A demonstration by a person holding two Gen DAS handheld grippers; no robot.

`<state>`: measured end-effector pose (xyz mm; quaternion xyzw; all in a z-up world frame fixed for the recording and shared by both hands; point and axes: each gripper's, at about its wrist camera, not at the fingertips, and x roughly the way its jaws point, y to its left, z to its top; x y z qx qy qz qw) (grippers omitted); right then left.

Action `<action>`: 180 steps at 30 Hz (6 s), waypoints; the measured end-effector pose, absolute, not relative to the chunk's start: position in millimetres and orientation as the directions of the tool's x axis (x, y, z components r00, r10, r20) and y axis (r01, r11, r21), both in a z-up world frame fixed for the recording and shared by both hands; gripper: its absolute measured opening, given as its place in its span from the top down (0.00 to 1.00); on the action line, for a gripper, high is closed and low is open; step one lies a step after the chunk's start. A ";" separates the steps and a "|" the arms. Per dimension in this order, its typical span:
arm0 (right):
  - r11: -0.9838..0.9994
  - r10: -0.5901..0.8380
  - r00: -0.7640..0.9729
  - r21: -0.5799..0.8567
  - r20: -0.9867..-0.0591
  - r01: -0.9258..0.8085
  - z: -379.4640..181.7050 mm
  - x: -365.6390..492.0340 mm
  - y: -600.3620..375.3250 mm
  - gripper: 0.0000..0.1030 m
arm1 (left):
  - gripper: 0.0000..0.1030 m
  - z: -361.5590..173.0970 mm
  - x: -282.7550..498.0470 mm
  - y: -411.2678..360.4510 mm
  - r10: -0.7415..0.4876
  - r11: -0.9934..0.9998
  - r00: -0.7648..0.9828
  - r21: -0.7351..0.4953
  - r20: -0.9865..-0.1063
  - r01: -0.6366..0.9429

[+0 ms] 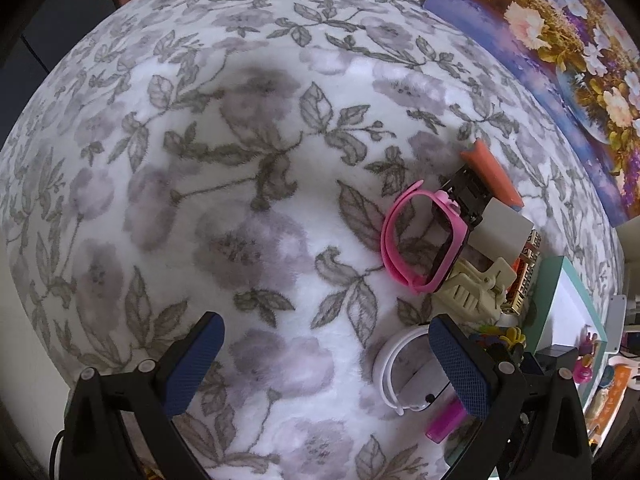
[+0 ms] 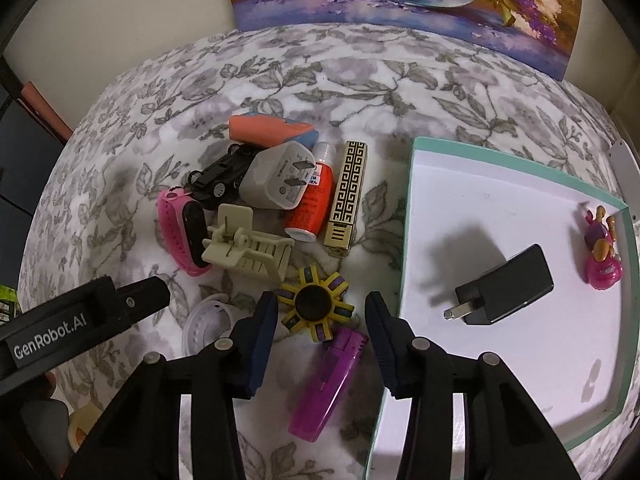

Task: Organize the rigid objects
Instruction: 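Grasp the yellow-purple spinner with the right tool while the left tool grasps the white watch, then carry the spinner with the right tool while the left tool carries the white watch over the tray, then open the right tool to drop the spinner while the left tool releases the white watch into the tray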

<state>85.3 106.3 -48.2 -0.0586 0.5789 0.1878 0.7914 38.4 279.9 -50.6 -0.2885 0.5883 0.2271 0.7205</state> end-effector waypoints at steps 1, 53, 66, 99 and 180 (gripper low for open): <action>0.923 0.228 0.256 0.125 -0.939 -0.364 -50.1 86.0 106.9 0.56 | 0.00 -51.8 38.6 280.3 -0.013 0.730 0.202 -0.147 -0.979 -0.667; 0.962 0.257 0.301 0.216 -0.918 -0.164 -13.8 104.6 39.2 0.63 | 0.16 -58.4 65.9 217.5 -0.074 0.892 0.135 -0.127 -0.988 -0.434; 0.966 0.239 0.285 0.198 -0.928 -0.166 -21.0 104.1 41.0 0.63 | 0.23 -76.3 59.8 184.6 -0.004 0.931 0.111 -0.044 -0.994 -0.361; 0.980 0.078 0.301 0.129 -0.950 0.152 -16.8 122.8 -71.3 0.62 | 0.49 23.4 71.8 139.2 -0.029 0.974 0.375 -0.111 -0.926 -0.199; 0.999 0.000 0.376 0.018 -0.926 0.045 6.3 113.6 -55.5 0.21 | 0.00 9.6 95.4 150.7 0.093 0.921 0.349 -0.053 -0.933 -0.387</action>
